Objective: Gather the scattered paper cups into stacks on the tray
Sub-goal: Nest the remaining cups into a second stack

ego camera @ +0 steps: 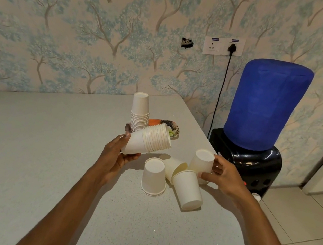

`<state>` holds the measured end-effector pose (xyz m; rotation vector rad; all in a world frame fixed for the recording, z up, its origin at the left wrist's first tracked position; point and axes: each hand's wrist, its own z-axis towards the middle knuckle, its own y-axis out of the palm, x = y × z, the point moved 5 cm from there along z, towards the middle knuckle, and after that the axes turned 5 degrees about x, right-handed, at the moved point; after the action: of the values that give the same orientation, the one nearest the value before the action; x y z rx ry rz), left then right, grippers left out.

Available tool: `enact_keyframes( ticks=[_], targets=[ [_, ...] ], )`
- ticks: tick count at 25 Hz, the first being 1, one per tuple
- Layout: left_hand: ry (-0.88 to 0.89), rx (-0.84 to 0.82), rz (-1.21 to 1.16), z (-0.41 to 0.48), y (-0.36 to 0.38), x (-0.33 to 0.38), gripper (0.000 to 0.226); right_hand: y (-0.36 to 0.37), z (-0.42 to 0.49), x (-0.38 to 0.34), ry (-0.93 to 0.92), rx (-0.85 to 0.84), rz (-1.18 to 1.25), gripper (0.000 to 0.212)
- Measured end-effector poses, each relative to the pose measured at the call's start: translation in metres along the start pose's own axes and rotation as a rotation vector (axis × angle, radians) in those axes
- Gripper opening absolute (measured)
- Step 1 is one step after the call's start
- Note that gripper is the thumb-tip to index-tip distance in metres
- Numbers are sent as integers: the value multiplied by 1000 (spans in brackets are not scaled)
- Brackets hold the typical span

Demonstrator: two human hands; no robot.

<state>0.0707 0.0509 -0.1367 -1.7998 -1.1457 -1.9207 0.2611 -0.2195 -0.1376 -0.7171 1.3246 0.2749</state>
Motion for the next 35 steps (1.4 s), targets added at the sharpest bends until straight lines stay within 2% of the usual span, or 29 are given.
enact_keyframes(
  ticks=[4,6,11,17,24,28,32,35],
  targets=[
    [-4,-16,-1,0,1,0,27,-17,-5,-12,-76,226,80,54],
    [-1,-14,9,0,2,0,25,-18,-7,-24,-148,259,112,52],
    [-1,-40,27,1,7,2,25,3,-5,-49,-204,124,33,59],
    [-3,-38,30,-3,10,7,34,17,5,-80,-331,138,-27,32],
    [18,-86,35,-9,17,15,40,38,15,-107,-365,135,-47,47],
    [25,-100,59,-14,27,18,53,52,19,-114,-362,112,-4,55],
    [31,-107,5,-18,36,19,59,72,21,-112,-304,-24,41,74],
    [15,-80,-50,-17,25,14,60,71,27,-112,-202,-157,222,72]
  ],
)
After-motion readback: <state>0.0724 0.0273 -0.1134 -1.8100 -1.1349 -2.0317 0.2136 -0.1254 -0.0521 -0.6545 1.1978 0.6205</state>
